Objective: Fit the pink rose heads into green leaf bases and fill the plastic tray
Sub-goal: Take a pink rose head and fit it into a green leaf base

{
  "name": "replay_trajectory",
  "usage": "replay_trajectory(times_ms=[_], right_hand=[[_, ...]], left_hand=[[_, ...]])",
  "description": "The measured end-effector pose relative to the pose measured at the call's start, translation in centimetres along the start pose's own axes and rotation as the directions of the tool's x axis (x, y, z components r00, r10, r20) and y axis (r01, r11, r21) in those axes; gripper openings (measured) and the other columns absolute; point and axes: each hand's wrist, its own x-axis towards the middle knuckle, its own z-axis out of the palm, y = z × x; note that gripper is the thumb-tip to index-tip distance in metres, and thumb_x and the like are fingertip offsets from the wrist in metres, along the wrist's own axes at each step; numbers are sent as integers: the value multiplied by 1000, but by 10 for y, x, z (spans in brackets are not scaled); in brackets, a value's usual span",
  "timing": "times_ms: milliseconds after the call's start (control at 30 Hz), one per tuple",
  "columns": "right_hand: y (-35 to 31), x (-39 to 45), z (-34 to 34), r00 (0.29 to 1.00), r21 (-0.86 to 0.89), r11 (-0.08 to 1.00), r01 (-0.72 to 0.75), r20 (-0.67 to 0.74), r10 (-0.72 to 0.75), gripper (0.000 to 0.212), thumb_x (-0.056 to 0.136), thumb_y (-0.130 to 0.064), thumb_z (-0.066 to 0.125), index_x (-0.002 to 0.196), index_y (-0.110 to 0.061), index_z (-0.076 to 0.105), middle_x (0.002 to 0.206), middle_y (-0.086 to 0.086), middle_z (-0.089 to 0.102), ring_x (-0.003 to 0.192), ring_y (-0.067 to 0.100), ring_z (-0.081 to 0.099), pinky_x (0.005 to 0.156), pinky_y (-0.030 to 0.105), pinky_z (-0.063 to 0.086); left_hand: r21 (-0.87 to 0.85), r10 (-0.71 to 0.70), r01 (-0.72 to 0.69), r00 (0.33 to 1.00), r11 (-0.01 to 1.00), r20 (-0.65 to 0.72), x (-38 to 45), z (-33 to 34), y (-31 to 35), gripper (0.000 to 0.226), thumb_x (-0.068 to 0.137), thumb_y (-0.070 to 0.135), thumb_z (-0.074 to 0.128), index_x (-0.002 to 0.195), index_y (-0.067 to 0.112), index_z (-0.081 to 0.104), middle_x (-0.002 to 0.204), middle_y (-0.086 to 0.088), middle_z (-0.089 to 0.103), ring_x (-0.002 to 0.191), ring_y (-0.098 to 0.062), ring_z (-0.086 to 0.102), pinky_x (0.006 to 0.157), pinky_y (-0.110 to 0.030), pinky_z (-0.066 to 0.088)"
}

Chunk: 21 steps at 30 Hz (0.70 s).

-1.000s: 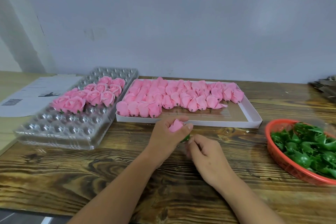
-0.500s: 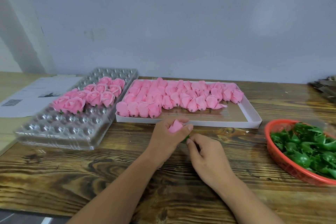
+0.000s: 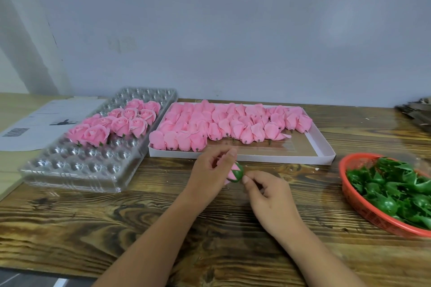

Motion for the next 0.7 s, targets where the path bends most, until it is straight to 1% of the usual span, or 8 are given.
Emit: replay_trajectory(times_ms=[100, 167, 233, 333, 433, 500, 600, 700], right_hand=[[0, -1, -1, 998, 33, 999, -31, 60, 29, 29, 95, -22, 56, 73, -41, 63, 69, -12, 64, 65, 10, 60, 62, 22, 45], [1, -1, -1, 995, 24, 999, -49, 84, 47, 26, 94, -19, 59, 74, -35, 64, 71, -10, 65, 65, 9, 59, 62, 22, 45], [0, -1, -1, 996, 20, 999, -31, 82, 29, 19, 93, -23, 59, 77, -28, 66, 71, -12, 65, 64, 7, 58, 59, 17, 41], [-3, -1, -2, 997, -4, 1000, 26, 79, -26, 19, 90, -28, 54, 78, -24, 68, 69, -11, 63, 69, 8, 58, 60, 14, 39], [-2, -1, -3, 994, -72, 995, 73, 82, -67, 21, 92, -24, 56, 75, -20, 67, 64, -7, 59, 70, 10, 56, 60, 14, 38], [-1, -2, -3, 994, -99, 991, 89, 77, -81, 22, 92, -20, 58, 73, -20, 68, 63, -8, 58, 69, 10, 56, 59, 14, 38], [0, -2, -4, 993, -107, 989, 98, 75, -91, 24, 91, -19, 59, 68, -23, 66, 61, -9, 57, 67, 10, 55, 57, 15, 37], [-3, -2, -3, 992, -107, 988, 109, 73, -102, 30, 90, -23, 56, 62, -35, 54, 57, -13, 51, 63, 8, 53, 55, 13, 34]], left_hand=[[80, 29, -26, 999, 996, -30, 1, 0, -6, 18, 102, 31, 57, 94, 24, 72, 95, -5, 69, 81, -15, 70, 64, -26, 57], [124, 37, -31, 998, 992, -45, 1, 1, -8, 23, 102, 31, 57, 87, 23, 71, 90, -3, 70, 83, -19, 70, 67, -30, 60], [120, 33, -26, 998, 992, -61, 2, 0, -10, 27, 102, 31, 57, 82, 22, 71, 84, -3, 70, 77, -16, 70, 64, -26, 59], [111, 47, -37, 996, 993, -81, 1, 1, -9, 33, 101, 31, 59, 72, 22, 70, 75, -3, 69, 69, -17, 69, 58, -22, 56], [86, 37, -29, 996, 996, -85, 0, 2, -8, 33, 98, 30, 66, 65, 29, 71, 67, 3, 69, 63, -9, 67, 54, -19, 54], [74, 24, -17, 996, 997, -84, -1, 2, -8, 31, 96, 31, 68, 65, 29, 72, 63, 4, 69, 60, -4, 65, 53, -16, 51], [74, 13, -8, 997, 997, -75, -1, 3, -10, 32, 95, 31, 69, 67, 17, 75, 61, 0, 69, 58, -4, 63, 53, -15, 49], [90, 15, -8, 997, 996, -73, 0, 2, -12, 36, 95, 33, 69, 71, 7, 75, 63, -7, 69, 59, -16, 65, 54, -19, 53]])
